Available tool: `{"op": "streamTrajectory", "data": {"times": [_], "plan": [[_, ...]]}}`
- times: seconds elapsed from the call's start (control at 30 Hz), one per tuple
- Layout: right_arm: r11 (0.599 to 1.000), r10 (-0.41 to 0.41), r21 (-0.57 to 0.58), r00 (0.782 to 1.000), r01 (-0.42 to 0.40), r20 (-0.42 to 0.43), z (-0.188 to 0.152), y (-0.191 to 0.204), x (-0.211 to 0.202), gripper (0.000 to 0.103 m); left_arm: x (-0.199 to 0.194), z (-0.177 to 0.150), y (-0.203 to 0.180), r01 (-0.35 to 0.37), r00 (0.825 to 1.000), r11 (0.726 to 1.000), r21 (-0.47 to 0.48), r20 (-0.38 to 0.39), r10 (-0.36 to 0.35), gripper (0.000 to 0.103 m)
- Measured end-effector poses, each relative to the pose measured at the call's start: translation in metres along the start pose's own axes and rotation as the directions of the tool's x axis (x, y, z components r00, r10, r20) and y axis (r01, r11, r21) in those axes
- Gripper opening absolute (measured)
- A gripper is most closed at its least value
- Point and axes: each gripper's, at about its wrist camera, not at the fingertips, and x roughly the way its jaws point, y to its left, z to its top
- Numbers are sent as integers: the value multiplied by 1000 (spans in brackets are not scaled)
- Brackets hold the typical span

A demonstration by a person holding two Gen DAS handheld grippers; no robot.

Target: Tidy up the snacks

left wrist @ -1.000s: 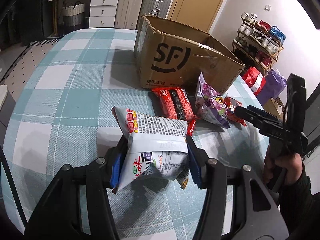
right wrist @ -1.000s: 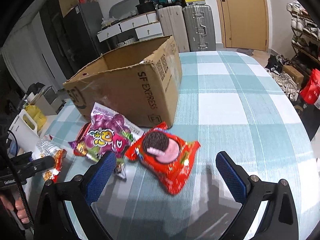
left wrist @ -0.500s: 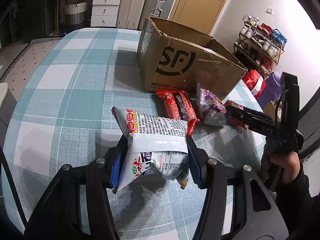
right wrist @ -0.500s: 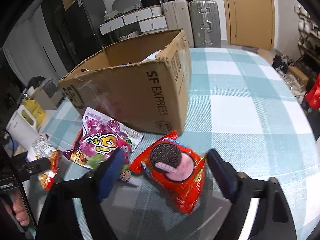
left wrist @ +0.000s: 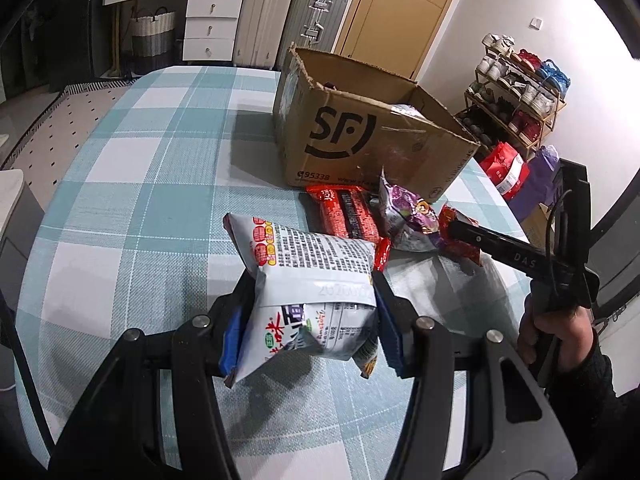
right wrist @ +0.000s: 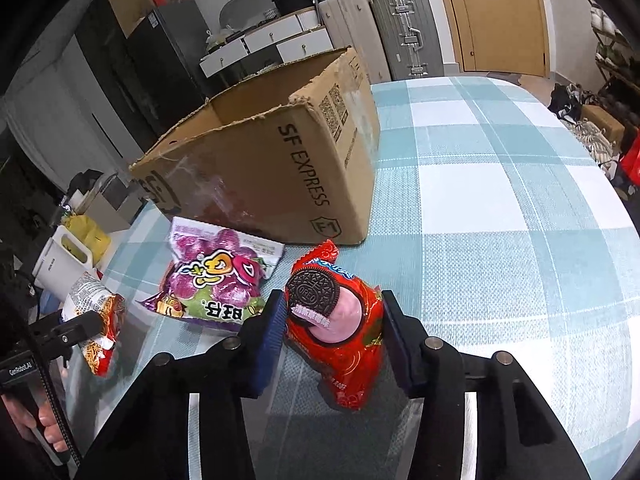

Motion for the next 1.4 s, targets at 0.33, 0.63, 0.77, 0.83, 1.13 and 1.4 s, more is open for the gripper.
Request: {"op": "streamTrajectory", "data": {"times": [0.33, 0.63, 0.77, 0.83, 1.13, 1.4], "plan": [[999, 22, 30, 997, -24, 73, -10, 1, -39, 47, -18, -3, -10, 2, 1000, 1000, 17, 24, -2, 52], [996, 85, 11, 986, -87, 141, -17, 22, -81, 47, -35, 1, -26, 9, 999, 999, 47, 49, -11, 52], [994, 110, -12, 981, -110, 160, -17, 35, -96, 47, -44, 6, -33, 12, 998, 998, 57, 65, -15, 52], [993, 120, -22, 978, -118, 170, -16, 41, -103, 47, -48, 9, -35, 14, 997, 998, 63, 71, -19, 52], [985, 167, -88, 964, -151, 208, 0, 69, -136, 47, -57, 31, -41, 29, 995, 996, 84, 88, -36, 52], [975, 193, -152, 956, -162, 221, 32, 89, -148, 47, -64, 67, -43, 51, 994, 994, 94, 95, -60, 52]]}}
